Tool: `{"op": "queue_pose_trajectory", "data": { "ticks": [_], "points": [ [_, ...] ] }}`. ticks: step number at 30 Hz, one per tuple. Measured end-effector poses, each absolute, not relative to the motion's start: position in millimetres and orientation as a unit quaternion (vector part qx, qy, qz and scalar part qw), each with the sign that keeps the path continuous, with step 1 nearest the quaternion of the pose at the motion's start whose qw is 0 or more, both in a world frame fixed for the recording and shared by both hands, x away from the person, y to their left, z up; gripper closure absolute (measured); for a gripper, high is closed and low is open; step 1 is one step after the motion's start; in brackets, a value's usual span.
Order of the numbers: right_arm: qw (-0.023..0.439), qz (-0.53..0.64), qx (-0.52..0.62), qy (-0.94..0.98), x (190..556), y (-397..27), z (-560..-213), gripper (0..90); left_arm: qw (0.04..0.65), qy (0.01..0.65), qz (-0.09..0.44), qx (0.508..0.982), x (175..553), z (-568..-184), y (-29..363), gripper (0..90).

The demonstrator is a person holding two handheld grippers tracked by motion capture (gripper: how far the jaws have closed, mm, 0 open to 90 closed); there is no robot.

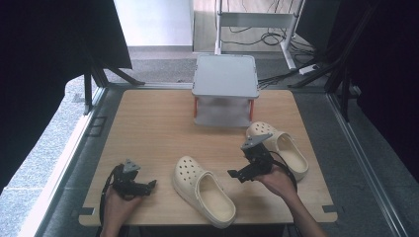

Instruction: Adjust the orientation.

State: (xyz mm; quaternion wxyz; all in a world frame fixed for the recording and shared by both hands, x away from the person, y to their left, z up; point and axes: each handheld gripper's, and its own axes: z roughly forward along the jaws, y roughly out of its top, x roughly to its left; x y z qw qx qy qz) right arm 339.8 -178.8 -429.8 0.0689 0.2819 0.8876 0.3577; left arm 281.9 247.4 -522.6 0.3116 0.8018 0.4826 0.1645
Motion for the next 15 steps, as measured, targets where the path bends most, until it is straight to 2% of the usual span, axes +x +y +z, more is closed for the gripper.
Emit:
{"op": "queue_pose_trajectory", "data": {
  "ticks": [12, 15],
  "points": [
    [0.081, 0.345, 0.325, 0.877, 338, -226, -431, 0.0, 0.311, 0.482, 0.164, 0.803, 282, -523, 248, 0.0],
    [0.086, 0.345, 0.336, 0.872, 337, -238, -429, 2.6, 0.311, 0.482, 0.164, 0.803, 282, -523, 248, 0.0]
  ]
}}
